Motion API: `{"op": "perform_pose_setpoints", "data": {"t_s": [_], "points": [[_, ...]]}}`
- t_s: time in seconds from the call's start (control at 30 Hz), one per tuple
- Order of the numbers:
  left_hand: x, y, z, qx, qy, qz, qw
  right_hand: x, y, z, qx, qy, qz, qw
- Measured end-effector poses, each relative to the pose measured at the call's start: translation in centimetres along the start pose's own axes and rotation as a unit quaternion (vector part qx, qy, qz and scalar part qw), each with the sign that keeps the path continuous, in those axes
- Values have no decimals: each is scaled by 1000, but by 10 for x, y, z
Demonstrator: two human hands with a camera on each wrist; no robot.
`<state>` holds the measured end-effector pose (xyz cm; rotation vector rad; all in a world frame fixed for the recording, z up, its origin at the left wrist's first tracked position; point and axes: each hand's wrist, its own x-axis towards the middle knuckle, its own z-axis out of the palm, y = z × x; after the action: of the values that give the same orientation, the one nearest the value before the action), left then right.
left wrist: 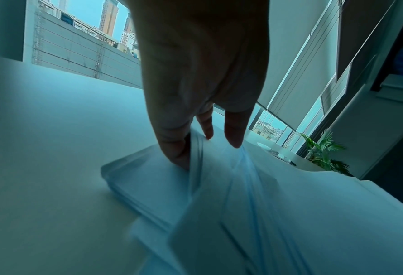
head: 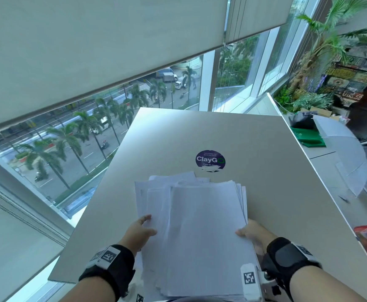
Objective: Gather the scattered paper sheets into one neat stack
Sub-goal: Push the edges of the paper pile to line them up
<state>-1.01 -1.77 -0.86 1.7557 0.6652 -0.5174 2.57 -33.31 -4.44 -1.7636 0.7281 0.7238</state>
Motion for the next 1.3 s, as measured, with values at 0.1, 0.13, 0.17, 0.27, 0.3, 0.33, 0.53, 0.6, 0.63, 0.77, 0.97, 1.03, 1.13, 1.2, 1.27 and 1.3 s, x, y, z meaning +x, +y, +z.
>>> {"op": "perform_pose_setpoints", "data": {"t_s": [0.1,0.13,0.17,0.27,0.3,0.33,0.53,0.6,0.63,0.77,0.97,1.03,1.13,1.2,1.27,1.3], "points": [[0,1,5,37,7,4,999,-12,-10,7,13,-5,9,1000],[0,2,7,42,10,3,999,-11,-11,10,11,-5,11,1000],[-1,4,8,42,9,2,999,-11,-13,13,12,-11,13,1000],[-1,6,10,21,15,-12,1000,-1,-13,21,2,-18,2,1000],[0,6,9,10,16,-18,1000,0,-13,23,-1,-21,2,1000],[-1,7,7,-2,14,-24,1000,0,-14,25,-4,-17,-3,1000],[-4,6,6,-50,-18,-39,998,-4,-15,28,-35,47,-45,997],[-6,7,8,-53,-18,-29,998,-8,-16,27,-71,69,-60,993],[-8,8,9,-52,-18,-22,998,-12,-18,26,-88,78,-68,991],[-11,12,10,-59,-29,-2,998,-17,-19,22,-105,89,-90,986],[-5,8,10,-100,-48,-11,994,-17,-16,23,-73,45,-93,992],[-2,5,13,-123,-21,-12,992,-22,-15,28,-65,24,-113,991],[2,0,12,-152,15,-13,988,-25,-19,34,-73,26,-140,987],[2,-2,11,-171,12,-24,985,-26,-21,38,-99,45,-154,982],[1,-2,9,-175,3,-28,984,-26,-24,39,-121,65,-156,978],[1,-3,9,-176,-4,-26,984,-28,-26,39,-120,64,-156,978]]}}
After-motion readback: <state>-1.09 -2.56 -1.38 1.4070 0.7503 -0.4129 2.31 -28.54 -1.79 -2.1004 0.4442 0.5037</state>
